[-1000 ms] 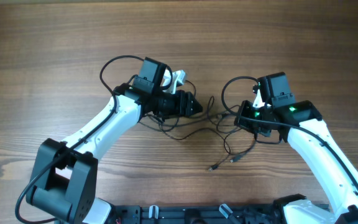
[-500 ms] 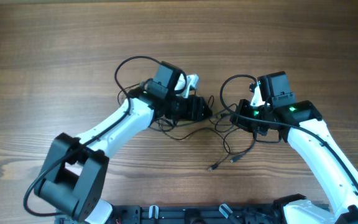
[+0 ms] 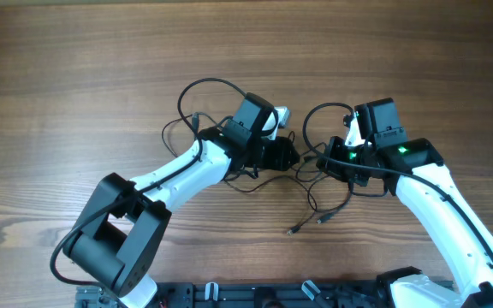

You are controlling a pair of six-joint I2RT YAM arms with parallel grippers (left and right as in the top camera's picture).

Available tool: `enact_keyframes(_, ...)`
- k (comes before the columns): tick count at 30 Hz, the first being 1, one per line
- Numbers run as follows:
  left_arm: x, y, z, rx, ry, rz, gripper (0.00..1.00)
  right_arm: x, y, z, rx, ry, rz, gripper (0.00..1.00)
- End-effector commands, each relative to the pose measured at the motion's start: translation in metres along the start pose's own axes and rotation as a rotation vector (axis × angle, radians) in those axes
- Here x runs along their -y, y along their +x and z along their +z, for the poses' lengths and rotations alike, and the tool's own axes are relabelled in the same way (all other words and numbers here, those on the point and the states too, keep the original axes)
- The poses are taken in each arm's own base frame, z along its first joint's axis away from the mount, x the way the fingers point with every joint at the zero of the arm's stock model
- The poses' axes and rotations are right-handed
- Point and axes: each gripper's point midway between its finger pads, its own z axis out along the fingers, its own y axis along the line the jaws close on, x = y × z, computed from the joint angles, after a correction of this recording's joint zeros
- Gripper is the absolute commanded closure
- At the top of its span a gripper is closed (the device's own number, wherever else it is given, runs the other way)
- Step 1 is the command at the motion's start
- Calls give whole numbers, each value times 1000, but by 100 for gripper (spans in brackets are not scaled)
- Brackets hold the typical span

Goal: Untangle cables

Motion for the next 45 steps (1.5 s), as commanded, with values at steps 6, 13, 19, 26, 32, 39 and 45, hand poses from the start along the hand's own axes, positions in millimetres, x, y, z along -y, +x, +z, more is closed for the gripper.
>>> enact_keyframes(6,-41,11,-9,-48,-126,-88,96,1,3,4,-21,-4,-21,96)
enact_keyframes(13,-131,32,-66,-140,-329,-268,96,22,-13,3,64,123,-110,96)
enact_keyframes(19,-207,24,-124,-46,-382,-481,96,72,-28,-13,203,392,95,96)
enact_keyframes(26,-260,34,-173,45,-397,-701,96,115,-30,-36,293,588,254,96)
enact_keyframes(32,-287,48,-202,101,-406,-850,96,139,-29,-49,312,639,391,96)
enact_keyframes(39,-306,63,-224,141,-407,-966,96,169,-32,-65,329,672,521,96)
enact_keyframes(45,-313,69,-232,158,-407,-1012,96,191,-38,-76,342,661,600,96)
